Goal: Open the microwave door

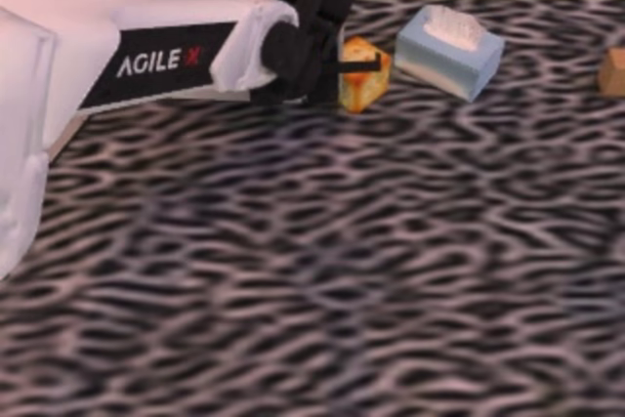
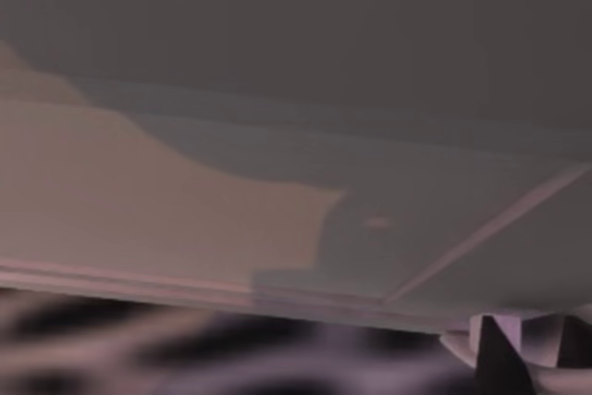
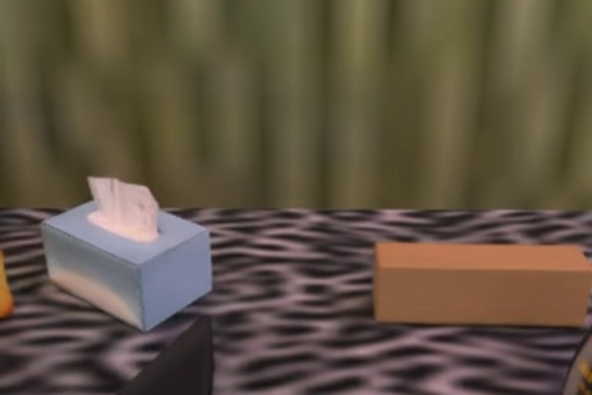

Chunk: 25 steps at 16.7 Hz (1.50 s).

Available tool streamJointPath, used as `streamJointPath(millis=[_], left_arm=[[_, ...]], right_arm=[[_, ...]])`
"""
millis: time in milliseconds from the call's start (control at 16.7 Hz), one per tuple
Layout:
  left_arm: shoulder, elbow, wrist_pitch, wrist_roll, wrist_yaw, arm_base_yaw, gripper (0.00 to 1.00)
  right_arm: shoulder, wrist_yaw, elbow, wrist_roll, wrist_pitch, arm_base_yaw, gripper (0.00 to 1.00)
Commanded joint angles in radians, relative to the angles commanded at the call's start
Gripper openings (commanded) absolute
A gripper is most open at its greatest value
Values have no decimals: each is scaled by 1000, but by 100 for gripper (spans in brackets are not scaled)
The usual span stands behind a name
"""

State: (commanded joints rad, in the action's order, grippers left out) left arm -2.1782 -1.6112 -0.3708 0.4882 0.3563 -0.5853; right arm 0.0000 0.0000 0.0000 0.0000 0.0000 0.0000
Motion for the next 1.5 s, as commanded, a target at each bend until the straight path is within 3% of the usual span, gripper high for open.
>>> streamJointPath(millis=[540, 1500], left_arm=[[48, 80, 52, -58, -40, 7, 0], [48, 80, 52, -59, -41, 7, 0]], right_arm=[[0, 0, 0, 0, 0, 0, 100], [0, 0, 0, 0, 0, 0, 100]])
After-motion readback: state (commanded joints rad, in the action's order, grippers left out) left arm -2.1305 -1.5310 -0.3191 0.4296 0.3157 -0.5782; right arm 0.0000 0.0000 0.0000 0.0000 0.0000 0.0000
